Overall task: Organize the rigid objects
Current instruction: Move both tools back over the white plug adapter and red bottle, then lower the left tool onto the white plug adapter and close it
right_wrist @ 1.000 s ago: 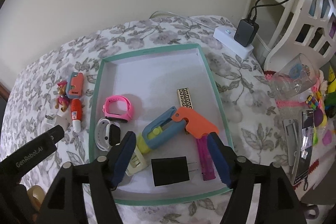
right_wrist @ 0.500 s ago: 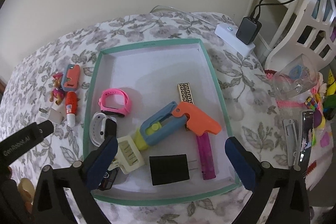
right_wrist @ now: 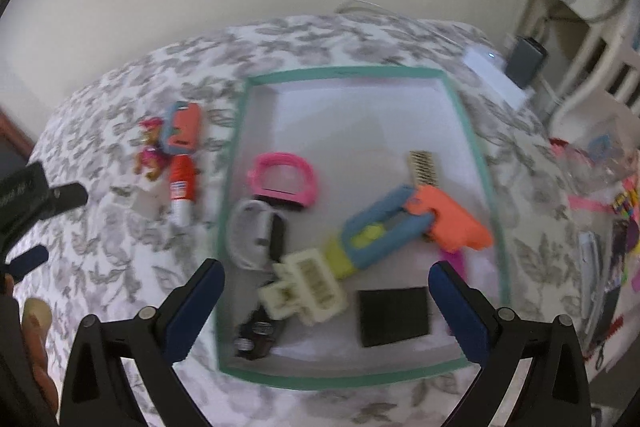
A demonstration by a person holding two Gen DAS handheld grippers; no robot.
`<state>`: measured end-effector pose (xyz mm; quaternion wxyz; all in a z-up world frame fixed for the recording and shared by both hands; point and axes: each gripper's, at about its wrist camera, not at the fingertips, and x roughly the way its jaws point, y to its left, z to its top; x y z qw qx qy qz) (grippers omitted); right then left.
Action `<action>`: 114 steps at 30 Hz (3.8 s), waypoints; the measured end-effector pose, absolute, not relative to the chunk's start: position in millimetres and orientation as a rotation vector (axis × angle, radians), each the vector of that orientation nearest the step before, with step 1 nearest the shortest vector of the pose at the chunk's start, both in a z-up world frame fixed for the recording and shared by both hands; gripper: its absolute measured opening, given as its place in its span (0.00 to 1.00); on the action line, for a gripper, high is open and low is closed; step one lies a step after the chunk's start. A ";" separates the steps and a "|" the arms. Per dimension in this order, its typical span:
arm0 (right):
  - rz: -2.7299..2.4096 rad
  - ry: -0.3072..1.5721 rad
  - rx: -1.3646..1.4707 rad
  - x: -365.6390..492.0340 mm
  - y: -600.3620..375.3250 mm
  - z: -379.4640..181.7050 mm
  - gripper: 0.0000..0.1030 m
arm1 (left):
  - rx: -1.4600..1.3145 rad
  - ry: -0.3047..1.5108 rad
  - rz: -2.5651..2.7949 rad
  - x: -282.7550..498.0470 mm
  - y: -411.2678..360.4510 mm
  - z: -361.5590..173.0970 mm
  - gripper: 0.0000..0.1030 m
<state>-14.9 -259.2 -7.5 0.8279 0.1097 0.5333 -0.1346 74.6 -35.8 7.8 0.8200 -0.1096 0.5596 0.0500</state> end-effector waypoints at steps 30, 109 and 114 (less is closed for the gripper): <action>-0.182 1.118 0.247 97.7 -211.8 -23.0 1.00 | -0.242 1.264 0.178 139.5 -10.7 -28.0 1.00; -0.240 1.165 0.160 105.9 -224.5 -41.1 1.00 | 0.209 1.324 -0.194 135.0 -158.1 -76.2 0.44; -0.235 1.170 0.158 106.8 -222.5 -43.7 1.00 | 0.195 1.331 -0.195 131.8 -152.1 -75.6 0.44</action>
